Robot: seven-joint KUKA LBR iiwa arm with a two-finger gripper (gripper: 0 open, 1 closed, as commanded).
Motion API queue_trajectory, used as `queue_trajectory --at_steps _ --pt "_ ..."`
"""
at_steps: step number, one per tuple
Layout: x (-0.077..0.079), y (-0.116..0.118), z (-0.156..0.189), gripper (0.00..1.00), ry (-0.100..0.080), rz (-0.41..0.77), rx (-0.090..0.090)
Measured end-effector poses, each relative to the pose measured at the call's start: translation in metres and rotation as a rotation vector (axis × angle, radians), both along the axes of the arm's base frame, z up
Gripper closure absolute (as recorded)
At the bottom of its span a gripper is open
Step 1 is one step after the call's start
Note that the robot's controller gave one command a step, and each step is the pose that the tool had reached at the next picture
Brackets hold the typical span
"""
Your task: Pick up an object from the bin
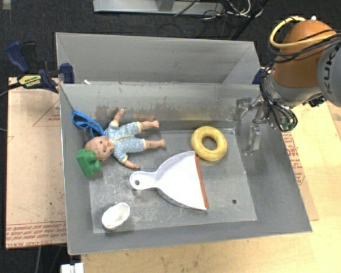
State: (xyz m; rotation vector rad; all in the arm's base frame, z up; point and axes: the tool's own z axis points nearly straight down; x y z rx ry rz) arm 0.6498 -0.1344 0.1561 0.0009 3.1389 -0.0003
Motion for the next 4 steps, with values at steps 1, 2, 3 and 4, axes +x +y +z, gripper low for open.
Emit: queue_trajectory --at_steps 1,2,3,4 --pt "-0.006 0.063 -0.050 0.00 0.000 -0.074 0.001" --pt "-0.005 0.119 -0.082 0.00 -0.007 -0.185 0.004" --pt "-0.011 0.123 -0.060 0.00 -0.002 -0.254 0.002" --pt "-0.017 0.173 -0.080 0.00 -0.008 -0.117 0.004"
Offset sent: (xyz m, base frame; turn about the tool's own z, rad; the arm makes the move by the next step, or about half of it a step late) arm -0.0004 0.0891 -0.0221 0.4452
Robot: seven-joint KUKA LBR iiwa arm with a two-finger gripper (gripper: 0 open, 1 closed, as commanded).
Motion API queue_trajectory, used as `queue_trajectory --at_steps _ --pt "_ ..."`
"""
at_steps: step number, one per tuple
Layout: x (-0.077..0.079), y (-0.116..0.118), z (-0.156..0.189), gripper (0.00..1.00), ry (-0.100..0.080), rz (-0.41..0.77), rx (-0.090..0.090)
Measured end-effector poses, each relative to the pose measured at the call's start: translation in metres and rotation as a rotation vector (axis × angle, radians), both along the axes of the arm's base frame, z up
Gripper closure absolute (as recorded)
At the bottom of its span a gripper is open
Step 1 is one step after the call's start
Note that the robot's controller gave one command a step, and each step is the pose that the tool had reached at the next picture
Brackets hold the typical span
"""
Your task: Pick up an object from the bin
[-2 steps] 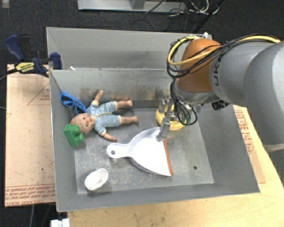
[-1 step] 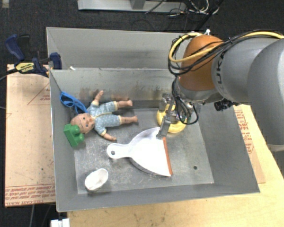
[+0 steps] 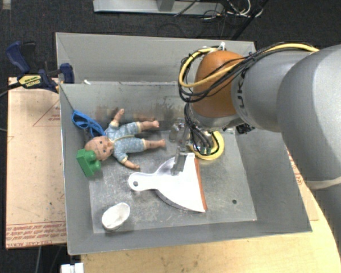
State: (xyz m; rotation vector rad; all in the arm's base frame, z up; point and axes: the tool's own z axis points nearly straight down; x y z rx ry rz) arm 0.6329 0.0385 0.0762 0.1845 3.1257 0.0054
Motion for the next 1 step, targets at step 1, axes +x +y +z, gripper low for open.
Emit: queue_trajectory --at_steps 1 --pt "-0.0075 0.0213 -0.0056 1.00 0.003 0.013 -0.002"
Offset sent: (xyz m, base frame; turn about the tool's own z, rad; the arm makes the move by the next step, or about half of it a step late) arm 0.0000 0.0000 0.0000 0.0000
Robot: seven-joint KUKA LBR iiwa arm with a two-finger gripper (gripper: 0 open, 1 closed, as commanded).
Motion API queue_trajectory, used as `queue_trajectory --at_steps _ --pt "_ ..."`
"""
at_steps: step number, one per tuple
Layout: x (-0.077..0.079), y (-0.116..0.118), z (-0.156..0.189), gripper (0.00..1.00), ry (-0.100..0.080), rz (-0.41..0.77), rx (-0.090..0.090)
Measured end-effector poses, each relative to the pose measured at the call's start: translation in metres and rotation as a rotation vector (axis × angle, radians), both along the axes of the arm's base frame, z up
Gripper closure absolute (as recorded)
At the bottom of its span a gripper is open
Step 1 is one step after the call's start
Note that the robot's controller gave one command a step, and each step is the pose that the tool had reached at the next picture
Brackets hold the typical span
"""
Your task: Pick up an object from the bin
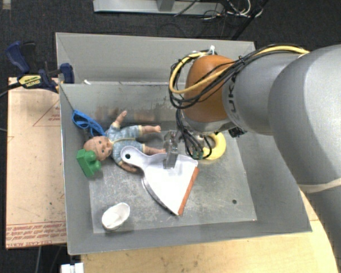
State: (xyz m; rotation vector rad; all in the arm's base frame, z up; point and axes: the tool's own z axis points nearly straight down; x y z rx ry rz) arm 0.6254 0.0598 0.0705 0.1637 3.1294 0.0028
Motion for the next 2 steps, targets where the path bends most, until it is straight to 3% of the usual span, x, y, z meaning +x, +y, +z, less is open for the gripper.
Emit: queue_trajectory --at_steps 2 --pt "0.0000 0.0001 0.0005 1.00 0.000 0.000 0.000"
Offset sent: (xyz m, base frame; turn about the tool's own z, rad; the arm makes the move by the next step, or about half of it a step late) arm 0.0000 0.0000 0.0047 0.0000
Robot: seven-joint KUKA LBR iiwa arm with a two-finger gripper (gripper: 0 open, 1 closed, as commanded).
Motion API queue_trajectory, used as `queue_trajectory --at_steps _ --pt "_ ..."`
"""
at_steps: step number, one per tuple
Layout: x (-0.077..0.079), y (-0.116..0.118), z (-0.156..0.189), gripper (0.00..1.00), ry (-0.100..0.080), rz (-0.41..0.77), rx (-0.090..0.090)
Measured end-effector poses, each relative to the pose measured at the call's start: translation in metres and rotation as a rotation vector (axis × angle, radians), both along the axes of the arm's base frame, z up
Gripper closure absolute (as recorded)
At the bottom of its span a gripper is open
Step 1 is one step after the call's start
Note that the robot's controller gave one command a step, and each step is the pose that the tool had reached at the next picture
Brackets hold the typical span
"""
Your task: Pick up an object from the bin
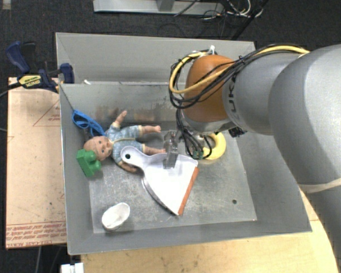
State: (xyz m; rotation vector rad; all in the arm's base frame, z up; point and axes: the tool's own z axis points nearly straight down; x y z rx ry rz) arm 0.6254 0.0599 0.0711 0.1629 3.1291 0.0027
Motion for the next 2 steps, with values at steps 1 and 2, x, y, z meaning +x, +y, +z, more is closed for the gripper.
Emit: queue_trajectory --at_steps 1,2 --pt "0.0000 0.0001 0.0012 1.00 0.000 0.000 0.000" --pt "-0.0001 0.0001 0.0032 1.00 0.000 0.001 0.000"
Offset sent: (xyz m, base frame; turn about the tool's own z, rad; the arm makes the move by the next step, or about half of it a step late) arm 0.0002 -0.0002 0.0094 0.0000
